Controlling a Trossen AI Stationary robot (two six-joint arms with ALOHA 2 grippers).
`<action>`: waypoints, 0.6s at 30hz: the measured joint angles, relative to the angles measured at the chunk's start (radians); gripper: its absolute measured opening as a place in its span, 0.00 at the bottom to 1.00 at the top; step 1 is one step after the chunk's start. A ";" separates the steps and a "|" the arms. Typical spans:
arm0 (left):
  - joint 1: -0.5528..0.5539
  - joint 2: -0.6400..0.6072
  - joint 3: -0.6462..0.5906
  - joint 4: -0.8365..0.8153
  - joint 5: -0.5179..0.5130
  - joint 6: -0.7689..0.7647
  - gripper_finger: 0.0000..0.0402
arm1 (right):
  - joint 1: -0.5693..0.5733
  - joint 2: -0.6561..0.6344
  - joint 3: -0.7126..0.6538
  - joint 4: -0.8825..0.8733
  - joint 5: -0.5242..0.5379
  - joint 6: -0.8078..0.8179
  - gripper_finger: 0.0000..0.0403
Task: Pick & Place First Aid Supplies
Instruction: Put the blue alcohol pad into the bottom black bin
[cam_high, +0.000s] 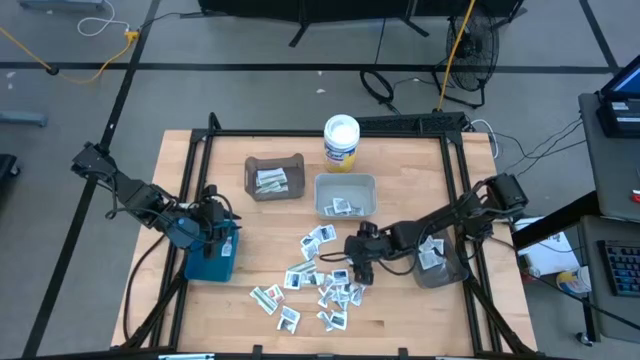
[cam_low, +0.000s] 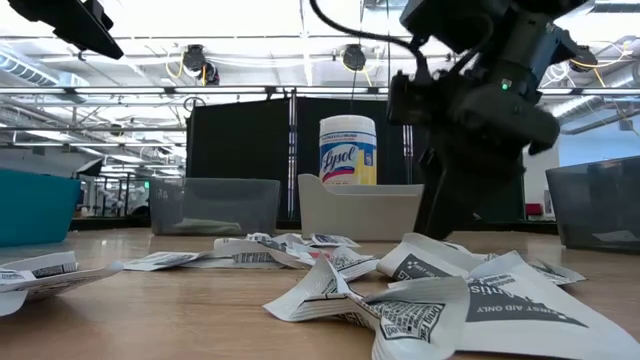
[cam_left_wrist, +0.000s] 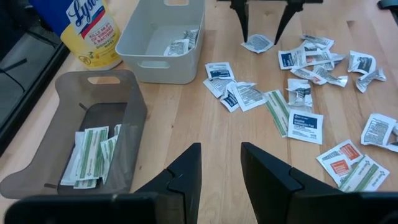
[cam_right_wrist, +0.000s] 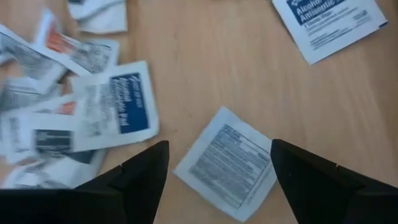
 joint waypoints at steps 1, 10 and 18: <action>0.000 0.000 0.000 0.000 0.000 0.000 0.29 | -0.004 0.009 0.000 0.002 -0.002 -0.010 0.67; 0.000 0.001 0.000 -0.003 0.000 -0.003 0.29 | -0.010 0.078 0.005 0.019 -0.019 -0.040 0.66; 0.000 0.006 0.000 -0.003 0.002 -0.002 0.29 | -0.010 0.081 0.003 -0.010 -0.022 -0.055 0.64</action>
